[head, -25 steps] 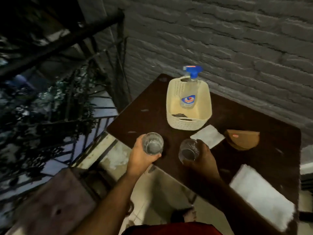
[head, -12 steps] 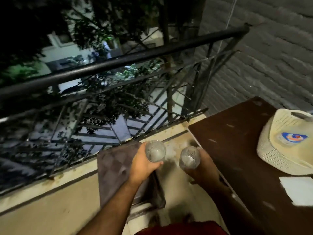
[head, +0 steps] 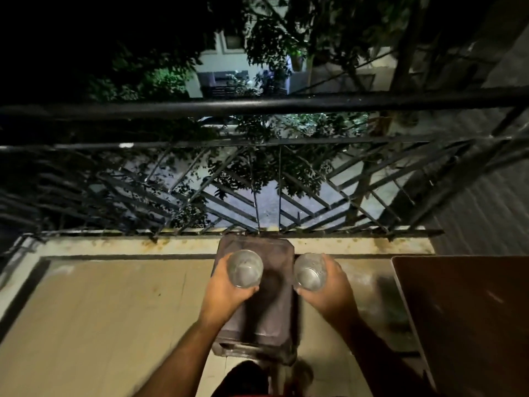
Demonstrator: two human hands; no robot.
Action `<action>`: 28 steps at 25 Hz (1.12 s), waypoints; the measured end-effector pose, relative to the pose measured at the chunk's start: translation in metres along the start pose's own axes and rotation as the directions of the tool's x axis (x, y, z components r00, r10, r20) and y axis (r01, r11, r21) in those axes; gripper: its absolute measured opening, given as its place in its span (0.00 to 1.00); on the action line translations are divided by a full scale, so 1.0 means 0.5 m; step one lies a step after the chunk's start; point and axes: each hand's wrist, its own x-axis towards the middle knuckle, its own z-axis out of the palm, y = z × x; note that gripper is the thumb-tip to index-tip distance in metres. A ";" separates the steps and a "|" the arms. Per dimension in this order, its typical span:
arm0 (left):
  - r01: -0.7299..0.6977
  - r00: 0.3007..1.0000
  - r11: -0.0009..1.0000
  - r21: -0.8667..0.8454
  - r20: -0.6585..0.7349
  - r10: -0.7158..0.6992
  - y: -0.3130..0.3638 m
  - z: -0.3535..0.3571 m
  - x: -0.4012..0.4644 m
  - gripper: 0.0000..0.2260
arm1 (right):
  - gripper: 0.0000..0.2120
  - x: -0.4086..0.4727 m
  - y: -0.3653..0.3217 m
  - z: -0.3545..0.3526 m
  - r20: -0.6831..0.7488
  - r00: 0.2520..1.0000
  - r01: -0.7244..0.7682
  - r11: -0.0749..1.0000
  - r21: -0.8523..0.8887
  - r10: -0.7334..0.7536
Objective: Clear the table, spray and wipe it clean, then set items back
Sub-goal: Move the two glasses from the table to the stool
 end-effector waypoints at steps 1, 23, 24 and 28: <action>0.006 1.000 1.000 -0.003 -0.026 -0.006 -0.002 -0.005 -0.001 0.40 | 0.49 0.010 -0.002 0.003 0.015 1.000 0.020 1.000 -0.008 -0.020; 0.156 0.988 0.987 -0.032 0.005 -0.156 -0.306 0.069 0.310 0.40 | 0.48 0.274 0.063 0.367 0.121 0.992 0.057 0.992 -0.113 -0.044; 0.159 0.987 0.987 -0.025 0.007 -0.159 -0.323 0.075 0.331 0.40 | 0.48 0.293 0.075 0.384 0.118 0.992 0.055 0.993 -0.108 -0.042; 0.154 0.988 0.988 -0.032 -0.012 -0.154 -0.390 0.109 0.399 0.41 | 0.48 0.345 0.126 0.448 0.100 0.994 0.070 0.985 -0.159 -0.054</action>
